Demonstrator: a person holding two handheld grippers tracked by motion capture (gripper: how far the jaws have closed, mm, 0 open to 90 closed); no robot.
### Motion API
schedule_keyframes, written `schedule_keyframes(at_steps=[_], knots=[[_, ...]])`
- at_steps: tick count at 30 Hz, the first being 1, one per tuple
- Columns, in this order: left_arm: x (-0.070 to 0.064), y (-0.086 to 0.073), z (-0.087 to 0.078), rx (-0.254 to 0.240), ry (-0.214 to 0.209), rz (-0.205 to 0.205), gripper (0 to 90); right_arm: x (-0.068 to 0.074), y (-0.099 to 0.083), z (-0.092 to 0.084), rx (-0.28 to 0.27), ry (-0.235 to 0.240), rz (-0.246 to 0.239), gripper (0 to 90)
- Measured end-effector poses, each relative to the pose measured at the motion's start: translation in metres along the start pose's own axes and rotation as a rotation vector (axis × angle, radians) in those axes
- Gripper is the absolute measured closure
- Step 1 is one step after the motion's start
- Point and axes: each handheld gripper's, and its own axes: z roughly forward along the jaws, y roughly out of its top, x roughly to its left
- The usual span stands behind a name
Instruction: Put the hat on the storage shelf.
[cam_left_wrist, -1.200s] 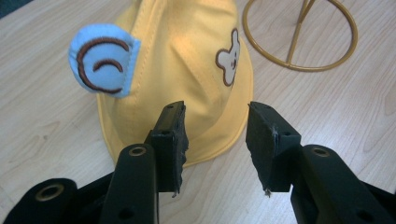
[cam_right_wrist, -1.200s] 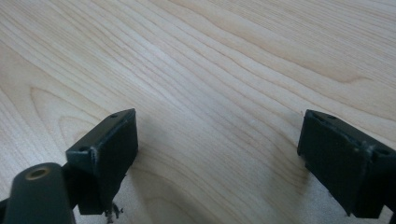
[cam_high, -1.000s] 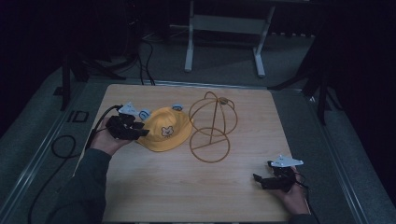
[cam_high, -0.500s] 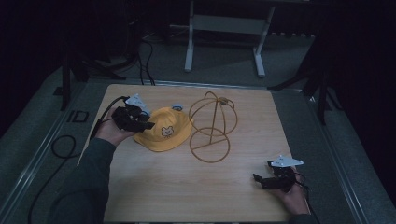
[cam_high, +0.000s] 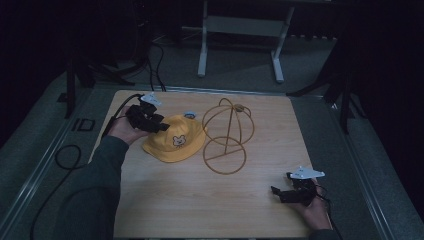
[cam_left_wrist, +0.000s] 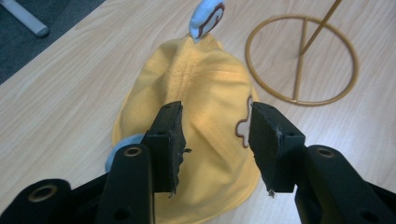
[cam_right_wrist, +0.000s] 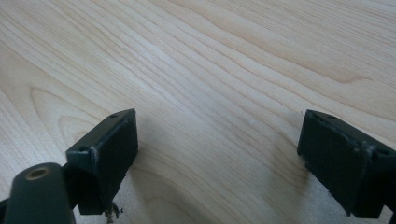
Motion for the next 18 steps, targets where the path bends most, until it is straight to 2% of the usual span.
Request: schedule_keyframes(at_steps=[10, 13, 14, 17, 18], knots=[[0.005, 0.016, 0.018, 0.039, 0.017, 0.026, 48.2, 0.000, 0.000, 0.000, 0.000, 0.000, 0.000, 12.1], [0.006, 0.019, 0.020, 0.027, 0.021, 0.026, 46.3, 0.000, 0.000, 0.000, 0.000, 0.000, -0.001, 12.1], [0.009, 0.021, 0.024, 0.034, 0.018, 0.021, 46.3, 0.000, 0.000, 0.000, -0.001, 0.000, 0.000, 12.1], [0.010, 0.024, 0.032, 0.092, 0.030, 0.058, 46.3, 0.000, 0.000, 0.000, 0.000, 0.000, -0.001, 12.1], [0.010, 0.024, 0.032, 0.092, 0.030, 0.058, 46.4, 0.000, 0.000, 0.000, 0.000, 0.000, -0.001, 12.1]])
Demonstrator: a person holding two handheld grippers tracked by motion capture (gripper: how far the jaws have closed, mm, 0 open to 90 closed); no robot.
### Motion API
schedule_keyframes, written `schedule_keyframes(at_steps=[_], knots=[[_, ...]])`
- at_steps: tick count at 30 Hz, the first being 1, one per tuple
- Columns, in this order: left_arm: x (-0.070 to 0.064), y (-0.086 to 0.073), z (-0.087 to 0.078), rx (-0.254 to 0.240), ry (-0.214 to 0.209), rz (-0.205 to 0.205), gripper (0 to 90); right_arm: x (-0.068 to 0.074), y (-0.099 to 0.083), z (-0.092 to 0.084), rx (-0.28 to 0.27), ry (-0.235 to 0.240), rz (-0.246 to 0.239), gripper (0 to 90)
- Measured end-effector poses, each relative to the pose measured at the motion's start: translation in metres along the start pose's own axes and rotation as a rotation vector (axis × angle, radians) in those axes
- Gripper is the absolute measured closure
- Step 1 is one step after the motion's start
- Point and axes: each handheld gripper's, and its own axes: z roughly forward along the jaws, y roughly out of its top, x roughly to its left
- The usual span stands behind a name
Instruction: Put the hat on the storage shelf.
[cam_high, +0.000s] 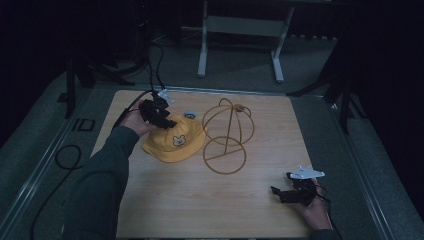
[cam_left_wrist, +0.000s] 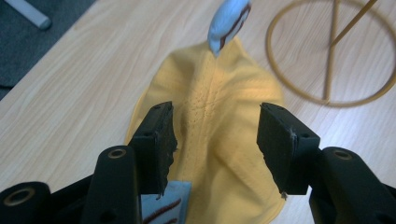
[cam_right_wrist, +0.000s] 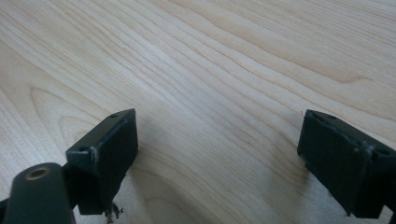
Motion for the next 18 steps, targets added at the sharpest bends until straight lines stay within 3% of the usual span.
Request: schedule_keyframes(at_steps=[2, 18], knots=[[-0.001, 0.004, 0.007, 0.028, 0.008, 0.023, 47.2, 0.000, 0.000, 0.000, 0.000, 0.000, 0.000, 12.1], [0.005, 0.001, 0.027, 0.088, 0.016, 0.036, 58.4, 0.000, 0.000, 0.000, -0.001, 0.000, 0.000, 12.1]])
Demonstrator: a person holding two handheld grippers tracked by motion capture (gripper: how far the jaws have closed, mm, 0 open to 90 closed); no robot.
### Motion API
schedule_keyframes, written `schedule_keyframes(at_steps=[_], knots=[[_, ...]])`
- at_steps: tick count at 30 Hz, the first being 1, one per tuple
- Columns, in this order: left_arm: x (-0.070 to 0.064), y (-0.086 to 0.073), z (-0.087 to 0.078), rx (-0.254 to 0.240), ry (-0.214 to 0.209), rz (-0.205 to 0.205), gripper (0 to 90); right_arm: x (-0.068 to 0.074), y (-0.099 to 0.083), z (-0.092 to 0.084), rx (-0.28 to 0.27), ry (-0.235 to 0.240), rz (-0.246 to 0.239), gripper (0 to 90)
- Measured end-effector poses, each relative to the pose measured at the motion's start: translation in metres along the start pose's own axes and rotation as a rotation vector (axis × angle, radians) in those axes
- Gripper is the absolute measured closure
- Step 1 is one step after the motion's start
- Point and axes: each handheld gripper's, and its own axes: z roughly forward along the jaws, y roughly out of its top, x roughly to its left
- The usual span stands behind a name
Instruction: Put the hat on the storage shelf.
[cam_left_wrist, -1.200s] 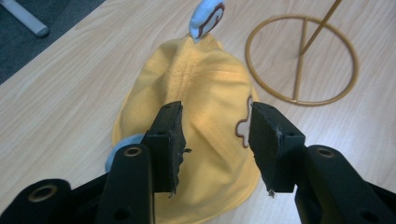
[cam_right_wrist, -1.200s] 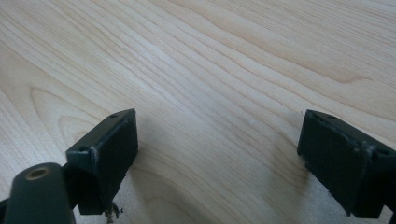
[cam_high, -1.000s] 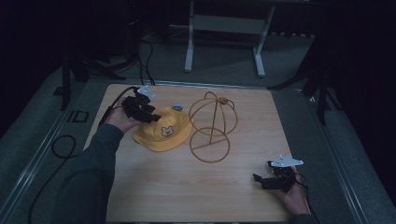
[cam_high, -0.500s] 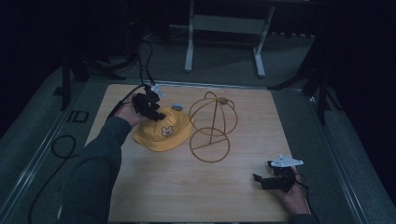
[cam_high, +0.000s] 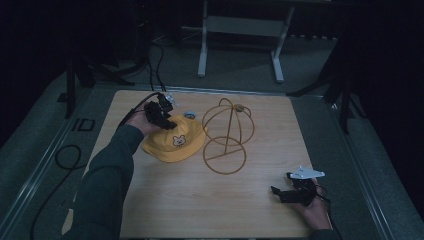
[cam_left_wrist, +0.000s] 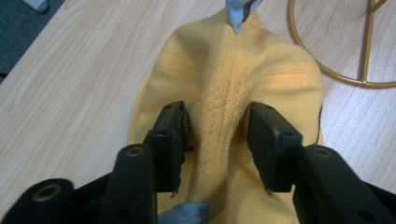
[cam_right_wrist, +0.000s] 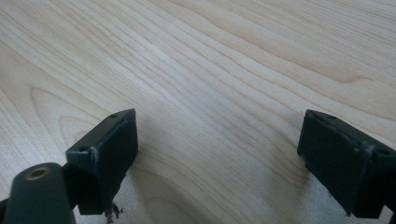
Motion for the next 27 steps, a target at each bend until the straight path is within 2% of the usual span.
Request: schedule_keyframes(at_steps=[3, 6, 8, 9, 10, 17, 19, 24, 26, 27], knots=[[0.000, 0.000, 0.001, 0.004, 0.000, 0.001, 64.5, 0.000, 0.000, 0.000, 0.001, 0.000, 0.001, 12.1], [-0.003, 0.002, 0.001, 0.040, 0.018, 0.026, 70.4, 0.000, 0.000, 0.000, 0.001, 0.000, 0.001, 12.1], [-0.003, 0.002, 0.001, 0.040, 0.018, 0.026, 72.3, 0.000, 0.000, 0.000, 0.001, 0.000, 0.001, 12.1], [-0.006, 0.006, 0.000, 0.074, 0.027, 0.055, 72.3, 0.000, 0.000, 0.000, 0.001, 0.000, 0.001, 12.1], [-0.009, 0.010, -0.002, 0.100, 0.032, 0.076, 77.5, 0.000, 0.000, 0.000, 0.001, 0.000, 0.000, 12.1], [-0.015, 0.012, -0.007, 0.137, 0.007, 0.101, 83.1, 0.000, 0.000, 0.000, 0.001, 0.000, 0.000, 12.1], [-0.015, 0.013, -0.008, 0.134, 0.003, 0.106, 83.5, 0.000, 0.000, 0.000, 0.000, 0.000, 0.000, 12.1], [-0.024, 0.018, -0.021, 0.122, 0.006, 0.148, 83.6, 0.000, 0.000, 0.000, 0.001, 0.000, 0.000, 12.1], [-0.024, 0.018, -0.021, 0.122, 0.006, 0.148, 83.7, 0.000, 0.000, 0.000, 0.001, 0.000, -0.001, 12.1], [-0.028, 0.017, -0.028, 0.109, 0.005, 0.159, 83.7, 0.000, 0.000, 0.000, 0.001, 0.000, 0.001, 12.1]])
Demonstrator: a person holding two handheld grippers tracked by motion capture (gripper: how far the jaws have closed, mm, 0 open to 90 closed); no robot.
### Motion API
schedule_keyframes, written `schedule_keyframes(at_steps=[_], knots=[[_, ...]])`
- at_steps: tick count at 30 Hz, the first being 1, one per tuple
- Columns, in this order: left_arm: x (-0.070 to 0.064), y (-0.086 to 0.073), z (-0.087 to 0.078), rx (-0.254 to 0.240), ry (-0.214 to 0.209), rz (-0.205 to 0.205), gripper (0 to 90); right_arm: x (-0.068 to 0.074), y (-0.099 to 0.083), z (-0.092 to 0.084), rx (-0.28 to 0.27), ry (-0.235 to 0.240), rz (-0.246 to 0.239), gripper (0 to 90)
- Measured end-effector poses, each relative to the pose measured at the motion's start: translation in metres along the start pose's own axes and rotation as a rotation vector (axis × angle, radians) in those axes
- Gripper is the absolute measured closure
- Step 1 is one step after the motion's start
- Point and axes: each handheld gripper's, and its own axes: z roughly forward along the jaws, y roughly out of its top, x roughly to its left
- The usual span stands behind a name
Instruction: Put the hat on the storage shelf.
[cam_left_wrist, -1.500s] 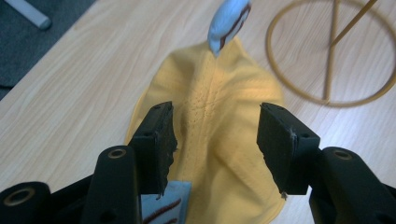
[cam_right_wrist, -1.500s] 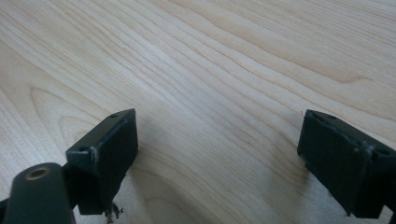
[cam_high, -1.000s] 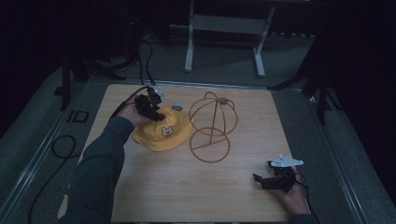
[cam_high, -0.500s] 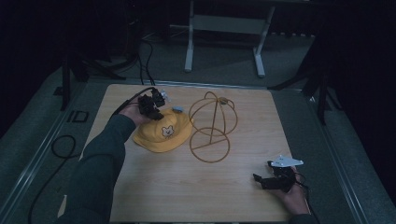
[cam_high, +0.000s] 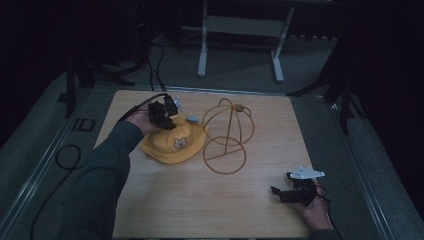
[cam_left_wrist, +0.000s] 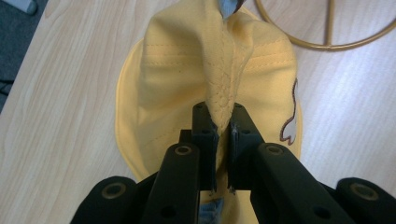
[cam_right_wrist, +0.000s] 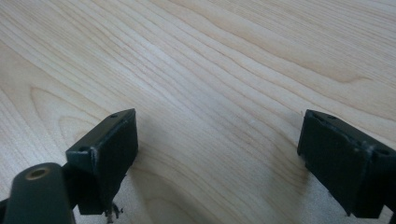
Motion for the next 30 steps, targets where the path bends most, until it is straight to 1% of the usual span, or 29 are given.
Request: schedule_keyframes(at_steps=[3, 5, 6, 11, 12, 18, 20, 21, 22, 24, 29, 30], knots=[[-0.002, -0.002, -0.005, -0.007, 0.004, 0.009, 83.7, 0.000, 0.000, 0.000, 0.000, 0.000, 0.000, 12.1], [-0.002, -0.002, -0.005, -0.007, 0.004, 0.009, 83.7, 0.000, 0.000, 0.000, 0.000, 0.000, 0.000, 12.1], [-0.003, -0.005, -0.010, -0.001, 0.015, 0.020, 83.7, 0.000, 0.000, 0.000, 0.000, 0.000, 0.000, 12.1], [-0.003, -0.009, -0.016, -0.008, 0.016, 0.021, 83.6, 0.000, 0.000, 0.000, 0.000, 0.000, 0.000, 12.1], [-0.003, -0.011, -0.019, -0.022, 0.019, 0.019, 83.5, 0.000, 0.000, 0.000, -0.001, 0.000, 0.000, 12.1], [-0.005, -0.017, -0.034, -0.067, 0.031, 0.016, 83.1, 0.000, 0.000, 0.000, 0.000, 0.000, -0.001, 12.1], [-0.006, -0.018, -0.037, -0.074, 0.034, 0.017, 83.0, 0.000, 0.000, 0.000, -0.002, 0.000, -0.001, 12.1], [-0.006, -0.020, -0.042, -0.086, 0.035, 0.017, 83.0, 0.000, 0.000, 0.000, 0.000, 0.000, 0.000, 12.1], [-0.006, -0.020, -0.042, -0.086, 0.035, 0.017, 83.0, 0.000, 0.000, 0.000, 0.000, 0.000, -0.001, 12.1], [-0.006, -0.023, -0.048, -0.105, 0.037, 0.013, 83.0, 0.000, 0.000, 0.000, -0.001, 0.000, -0.001, 12.1], [-0.007, -0.027, -0.055, -0.118, 0.044, 0.009, 83.0, 0.000, 0.000, 0.000, -0.001, 0.000, 0.000, 12.1], [-0.007, -0.029, -0.059, -0.129, 0.044, 0.009, 82.9, 0.000, 0.000, 0.000, -0.001, 0.000, -0.001, 12.1]])
